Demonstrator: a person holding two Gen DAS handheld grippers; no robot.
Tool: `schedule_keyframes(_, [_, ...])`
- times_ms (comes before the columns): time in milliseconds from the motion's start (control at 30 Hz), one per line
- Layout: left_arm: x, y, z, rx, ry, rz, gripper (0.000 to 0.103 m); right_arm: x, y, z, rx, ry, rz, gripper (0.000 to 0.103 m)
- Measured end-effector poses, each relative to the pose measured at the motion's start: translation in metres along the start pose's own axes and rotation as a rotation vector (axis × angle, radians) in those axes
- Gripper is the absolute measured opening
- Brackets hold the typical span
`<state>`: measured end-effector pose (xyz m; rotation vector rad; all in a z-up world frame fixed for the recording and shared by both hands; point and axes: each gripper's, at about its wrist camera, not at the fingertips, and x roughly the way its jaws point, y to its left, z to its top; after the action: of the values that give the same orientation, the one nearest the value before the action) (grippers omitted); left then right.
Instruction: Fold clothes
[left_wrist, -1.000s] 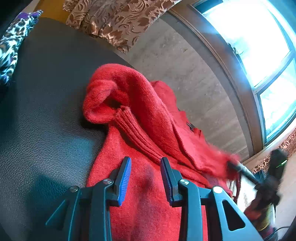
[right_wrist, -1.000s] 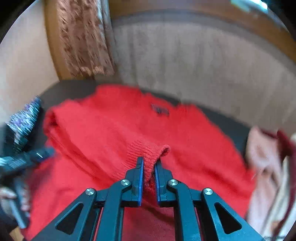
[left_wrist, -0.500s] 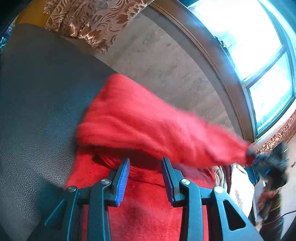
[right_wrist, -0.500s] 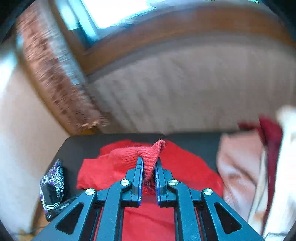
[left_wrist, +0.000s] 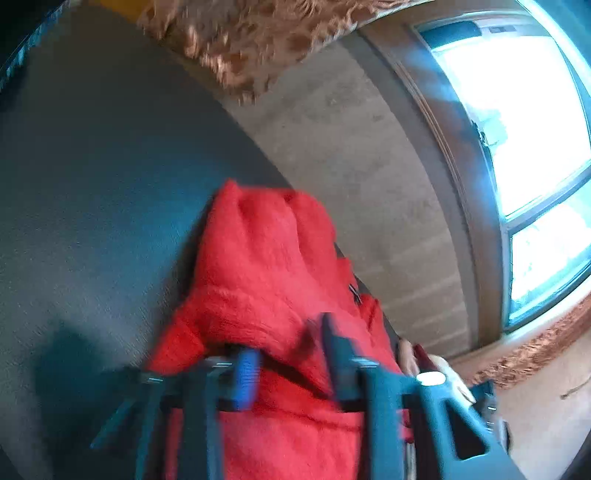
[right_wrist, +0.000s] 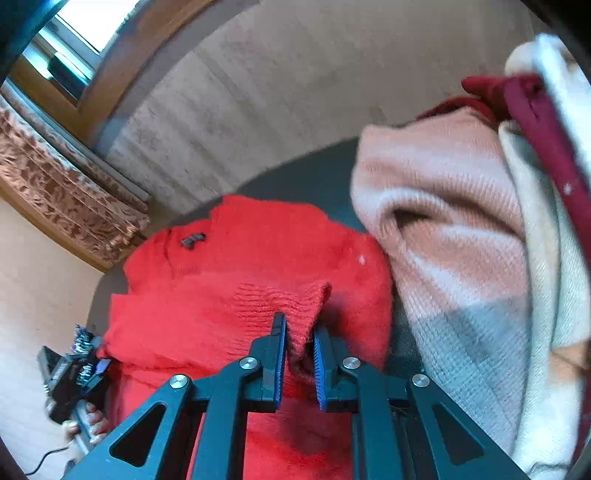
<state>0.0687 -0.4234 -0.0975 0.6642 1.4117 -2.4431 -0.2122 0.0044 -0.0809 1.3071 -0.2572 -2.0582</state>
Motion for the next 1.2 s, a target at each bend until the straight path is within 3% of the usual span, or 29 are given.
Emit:
schedule_keyframes(100, [-0.005, -0.005, 0.000, 0.020, -0.020, 0.038, 0.006, -0.015, 0.011, 0.004, -0.005, -0.031, 0.075, 0.015])
schedule_keyframes(200, [-0.006, -0.004, -0.003, 0.047, -0.013, 0.092, 0.005, -0.015, 0.019, 0.004, -0.056, -0.017, 0.027, 0.016])
schedule_keyframes(333, [-0.003, 0.016, -0.008, 0.008, 0.090, 0.126, 0.007, 0.014, 0.007, -0.002, -0.056, 0.043, -0.049, 0.020])
schedule_keyframes(367, [-0.005, 0.015, -0.009, 0.010, 0.097, 0.133, 0.009, 0.020, 0.004, -0.004, -0.059, 0.067, -0.069, 0.029])
schedule_keyframes(433, [-0.010, 0.014, -0.010, 0.016, 0.107, 0.148, 0.013, 0.018, 0.007, -0.008, -0.093, 0.060, -0.107, 0.032])
schedule_keyframes(500, [-0.022, 0.008, -0.010, 0.048, 0.089, 0.180, 0.014, 0.009, 0.014, -0.009, -0.135, 0.023, -0.171, 0.048])
schedule_keyframes(567, [-0.034, -0.005, -0.009, 0.106, 0.052, 0.200, 0.014, -0.011, 0.033, -0.009, -0.228, -0.067, -0.254, 0.054])
schedule_keyframes(633, [-0.044, -0.021, -0.005, 0.164, 0.006, 0.197, 0.014, -0.024, 0.060, -0.013, -0.327, -0.130, -0.224, 0.059])
schedule_keyframes(767, [-0.026, -0.058, 0.002, 0.285, -0.012, 0.179, 0.021, -0.001, 0.111, -0.031, -0.478, -0.058, -0.074, 0.062])
schedule_keyframes(833, [-0.002, -0.065, 0.005, 0.345, 0.007, 0.224, 0.021, 0.025, 0.131, -0.040, -0.523, -0.004, -0.047, 0.062])
schedule_keyframes(900, [0.021, -0.066, 0.006, 0.402, 0.031, 0.278, 0.021, 0.045, 0.130, -0.044, -0.526, 0.017, -0.100, 0.062])
schedule_keyframes(967, [0.032, -0.045, 0.000, 0.412, 0.079, 0.349, 0.019, 0.065, 0.128, -0.048, -0.526, 0.036, -0.156, 0.062])
schedule_keyframes(1000, [0.030, -0.035, -0.005, 0.418, 0.064, 0.320, 0.019, 0.072, 0.121, -0.050, -0.511, 0.045, -0.166, 0.064])
schedule_keyframes(1067, [0.021, -0.021, -0.009, 0.387, 0.062, 0.270, 0.017, 0.062, 0.109, -0.063, -0.506, -0.030, -0.094, 0.065])
schedule_keyframes(1200, [0.005, -0.013, -0.017, 0.338, 0.055, 0.249, 0.014, 0.050, 0.109, -0.081, -0.553, -0.027, -0.078, 0.068])
